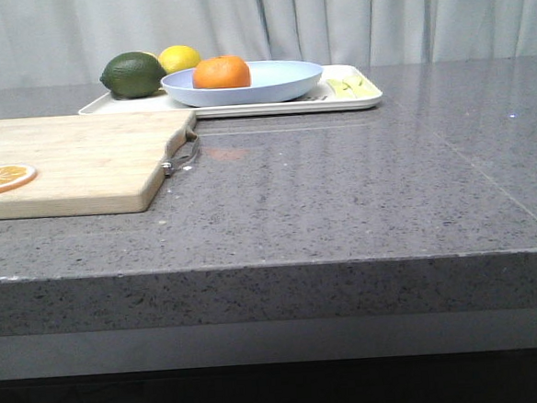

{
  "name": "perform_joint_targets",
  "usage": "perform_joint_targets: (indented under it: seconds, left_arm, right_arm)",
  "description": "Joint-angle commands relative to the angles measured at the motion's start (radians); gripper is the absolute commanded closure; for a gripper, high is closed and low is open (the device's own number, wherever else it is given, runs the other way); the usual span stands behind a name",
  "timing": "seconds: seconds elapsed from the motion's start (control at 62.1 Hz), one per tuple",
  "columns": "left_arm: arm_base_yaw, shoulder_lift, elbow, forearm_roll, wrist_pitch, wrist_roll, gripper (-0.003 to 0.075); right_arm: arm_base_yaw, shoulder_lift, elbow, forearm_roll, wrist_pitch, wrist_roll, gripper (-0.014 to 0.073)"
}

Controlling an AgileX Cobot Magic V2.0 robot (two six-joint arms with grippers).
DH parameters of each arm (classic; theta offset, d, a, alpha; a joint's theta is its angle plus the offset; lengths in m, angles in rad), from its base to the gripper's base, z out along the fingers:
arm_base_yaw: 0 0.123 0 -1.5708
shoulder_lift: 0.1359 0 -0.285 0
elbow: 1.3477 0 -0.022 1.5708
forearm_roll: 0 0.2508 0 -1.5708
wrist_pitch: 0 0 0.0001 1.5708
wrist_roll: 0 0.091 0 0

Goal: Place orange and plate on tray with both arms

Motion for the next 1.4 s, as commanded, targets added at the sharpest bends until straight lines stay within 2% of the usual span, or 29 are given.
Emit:
perform_joint_targets:
  seconds: [0.0,0.161,0.338,0.386,1.385]
  left_arm:
    - [0.001,-0.021,0.011,-0.005,-0.105,-0.008,0.0738]
    - [0.001,-0.021,0.118,-0.005,-0.176,-0.008,0.0738]
    - [0.001,-0.021,0.230,-0.035,-0.311,-0.008,0.0738]
    - [0.001,-0.021,0.225,-0.038,-0.280,-0.008,0.0738]
    - [0.001,-0.021,0.227,-0.038,-0.295,-0.008,0.0738]
  right_arm:
    - [-0.005,0.010,-0.026,0.001,-0.084,-0.010,0.0655]
    - [-0.005,0.010,-0.026,0.001,-0.084,-0.010,0.0655]
    - [-0.005,0.010,-0.026,0.001,-0.084,-0.010,0.0655]
    - [-0.005,0.010,-0.026,0.001,-0.084,-0.010,0.0655]
    - [-0.005,0.010,-0.026,0.001,-0.086,-0.010,0.0655]
